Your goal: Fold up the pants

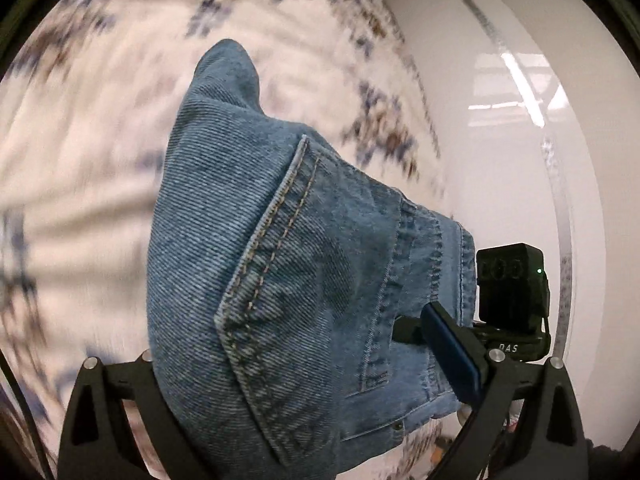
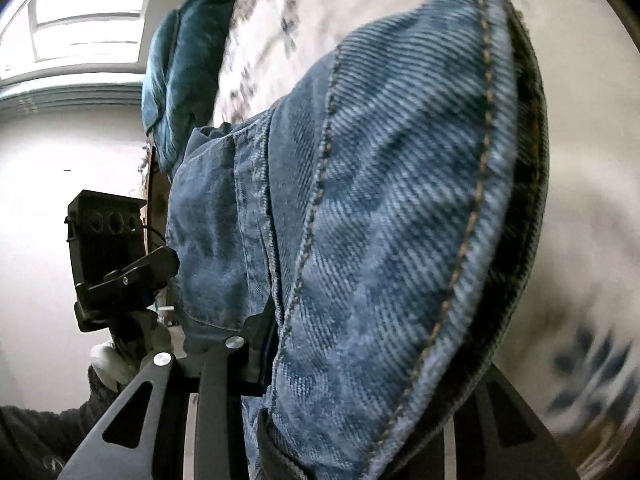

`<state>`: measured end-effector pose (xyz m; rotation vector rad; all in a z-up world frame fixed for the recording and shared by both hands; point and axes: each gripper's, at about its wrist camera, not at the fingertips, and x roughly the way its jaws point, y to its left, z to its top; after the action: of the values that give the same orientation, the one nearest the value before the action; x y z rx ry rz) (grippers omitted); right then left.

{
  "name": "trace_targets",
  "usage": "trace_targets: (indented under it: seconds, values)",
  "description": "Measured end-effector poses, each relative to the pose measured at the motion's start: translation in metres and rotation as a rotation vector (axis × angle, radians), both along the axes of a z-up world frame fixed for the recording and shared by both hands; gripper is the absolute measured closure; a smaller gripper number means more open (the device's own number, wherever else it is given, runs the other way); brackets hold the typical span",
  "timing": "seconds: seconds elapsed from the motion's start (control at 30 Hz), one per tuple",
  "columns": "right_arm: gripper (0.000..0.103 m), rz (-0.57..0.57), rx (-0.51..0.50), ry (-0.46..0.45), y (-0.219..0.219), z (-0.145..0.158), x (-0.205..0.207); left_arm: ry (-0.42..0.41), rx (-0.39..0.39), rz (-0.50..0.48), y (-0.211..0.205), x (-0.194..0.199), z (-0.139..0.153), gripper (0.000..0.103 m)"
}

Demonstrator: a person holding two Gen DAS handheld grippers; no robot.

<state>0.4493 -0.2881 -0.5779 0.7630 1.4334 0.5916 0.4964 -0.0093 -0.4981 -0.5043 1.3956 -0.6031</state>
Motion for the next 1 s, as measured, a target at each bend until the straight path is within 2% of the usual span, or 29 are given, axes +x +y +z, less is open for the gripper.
trace_targets:
  seconds: [0.17,0.3,0.4,0.5,0.57,0.67,0.73,0.77,0.8,0.83,0.87,0.93,1.0]
  values:
    - [0.065,0.011,-0.023,-0.068,-0.004,0.024,0.082,-0.068,-0.019,0.043,-0.002,0.083,0.012,0.004]
    - [0.065,0.030,-0.046,-0.089,-0.006,0.026,0.149,-0.099,-0.001,0.040,-0.005,0.142,-0.003,0.004]
    - [0.065,0.046,-0.070,-0.099,-0.003,0.013,0.191,-0.109,0.047,0.021,-0.009,0.182,-0.028,0.004]
    - [0.065,0.033,-0.088,-0.072,0.005,-0.016,0.225,-0.076,0.064,0.031,-0.006,0.211,-0.062,0.004]
    - [0.064,0.028,-0.127,-0.029,0.001,-0.043,0.241,-0.044,0.109,0.035,-0.005,0.219,-0.085,0.004]
    - [0.046,0.005,-0.148,0.054,0.012,-0.071,0.259,-0.016,0.187,0.016,-0.002,0.221,-0.107,0.004]
    - [0.017,-0.021,-0.176,0.062,0.000,-0.072,0.262,-0.012,0.210,0.002,0.003,0.217,-0.109,0.004]
    - [0.015,-0.034,-0.196,0.060,-0.005,-0.069,0.260,-0.024,0.235,-0.001,0.004,0.213,-0.105,0.004]
    - [0.015,-0.056,-0.222,0.054,-0.013,-0.064,0.254,-0.043,0.271,-0.005,0.004,0.209,-0.099,0.004]
    - [0.010,-0.085,-0.278,0.042,-0.019,-0.056,0.252,-0.078,0.314,-0.003,0.002,0.202,-0.089,0.004]
    - [0.009,-0.097,-0.333,0.032,-0.030,-0.049,0.260,-0.112,0.362,0.007,0.000,0.197,-0.081,0.004]
    - [0.009,-0.118,-0.557,-0.028,-0.039,-0.028,0.246,-0.169,0.458,0.035,-0.002,0.190,-0.070,0.004]
    - [0.009,-0.130,-0.726,-0.092,-0.026,-0.002,0.232,-0.230,0.536,0.069,-0.006,0.175,-0.052,0.004]
